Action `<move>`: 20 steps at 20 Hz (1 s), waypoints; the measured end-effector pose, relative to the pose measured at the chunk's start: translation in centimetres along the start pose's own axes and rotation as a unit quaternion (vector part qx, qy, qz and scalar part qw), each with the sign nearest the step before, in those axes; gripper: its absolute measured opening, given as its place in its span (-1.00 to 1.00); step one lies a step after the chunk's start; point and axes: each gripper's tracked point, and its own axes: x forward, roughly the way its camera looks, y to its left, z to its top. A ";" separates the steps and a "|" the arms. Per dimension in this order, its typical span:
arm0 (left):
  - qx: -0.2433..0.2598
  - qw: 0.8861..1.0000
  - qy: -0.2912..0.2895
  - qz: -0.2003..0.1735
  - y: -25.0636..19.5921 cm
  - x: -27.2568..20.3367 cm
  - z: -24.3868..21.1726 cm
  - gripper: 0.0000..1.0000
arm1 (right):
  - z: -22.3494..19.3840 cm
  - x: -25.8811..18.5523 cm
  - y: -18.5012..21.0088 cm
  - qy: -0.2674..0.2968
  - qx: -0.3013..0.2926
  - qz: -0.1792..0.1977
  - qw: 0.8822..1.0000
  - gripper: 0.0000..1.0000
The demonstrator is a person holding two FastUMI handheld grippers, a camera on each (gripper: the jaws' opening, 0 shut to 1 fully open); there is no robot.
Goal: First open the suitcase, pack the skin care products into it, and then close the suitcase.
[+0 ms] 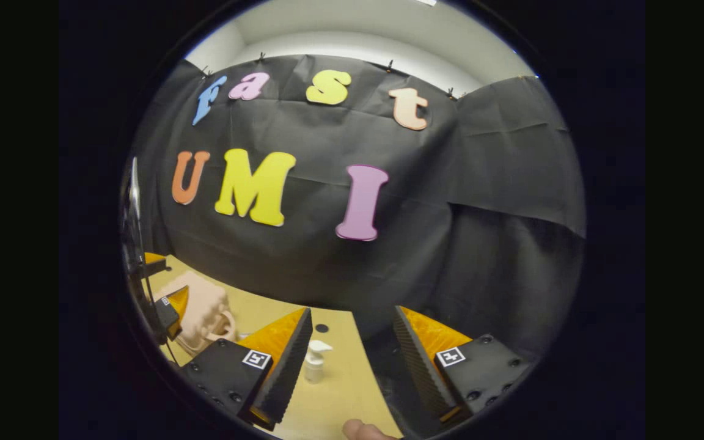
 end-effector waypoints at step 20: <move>0.485 0.869 0.094 -0.007 -7.1 10.4 -13.2 0.78 | -7.4 0.7 -6.2 0.014 -0.020 0.035 0.999 0.58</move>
